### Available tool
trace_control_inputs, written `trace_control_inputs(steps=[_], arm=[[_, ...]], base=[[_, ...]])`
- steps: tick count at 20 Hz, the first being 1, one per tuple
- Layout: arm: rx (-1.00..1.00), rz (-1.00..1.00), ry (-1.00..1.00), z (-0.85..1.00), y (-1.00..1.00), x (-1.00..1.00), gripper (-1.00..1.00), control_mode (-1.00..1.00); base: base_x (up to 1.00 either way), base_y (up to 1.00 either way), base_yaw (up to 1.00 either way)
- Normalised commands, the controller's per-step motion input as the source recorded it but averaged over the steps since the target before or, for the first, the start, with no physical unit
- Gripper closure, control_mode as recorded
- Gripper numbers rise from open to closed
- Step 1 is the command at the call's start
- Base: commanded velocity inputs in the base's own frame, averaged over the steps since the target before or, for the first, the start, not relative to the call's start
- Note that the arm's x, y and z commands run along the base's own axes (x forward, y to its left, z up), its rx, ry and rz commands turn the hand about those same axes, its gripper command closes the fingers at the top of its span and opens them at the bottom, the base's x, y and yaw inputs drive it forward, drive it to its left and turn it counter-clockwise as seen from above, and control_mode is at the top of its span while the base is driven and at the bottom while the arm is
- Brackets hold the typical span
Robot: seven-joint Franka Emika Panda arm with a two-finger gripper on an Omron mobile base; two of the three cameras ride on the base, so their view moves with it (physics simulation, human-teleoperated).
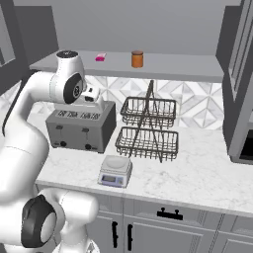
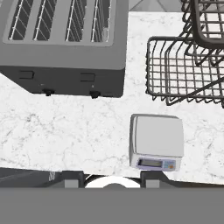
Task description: Pick the jam and place it on the digital scale for weighing, and close the cabinet.
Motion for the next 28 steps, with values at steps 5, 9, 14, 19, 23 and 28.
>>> trace_control_inputs(steps=[5, 9, 14, 19, 23, 28], arm=[[0.0, 0.0, -0.14, 0.0, 0.0, -0.63, -1.0, -1.0], [0.0, 0.0, -0.23, 0.04, -0.04, -0.74, -1.0, -1.0], [0.0, 0.0, -0.34, 0.5, -0.18, -0.61, -1.0, -1.0], [0.0, 0.0, -0.3, 0.64, -0.19, -0.46, -1.0, -1.0], [0.0, 0.0, -0.25, 0.65, -0.2, -0.31, -1.0, -1.0], [0.0, -0.01, -0.14, 0.62, -0.25, -0.08, -1.0, -1.0]], base=[[0.0, 0.0, 0.0], [0.0, 0.0, 0.0], [0.0, 0.0, 0.0], [0.0, 0.0, 0.0], [0.0, 0.0, 0.0], [0.0, 0.0, 0.0]])
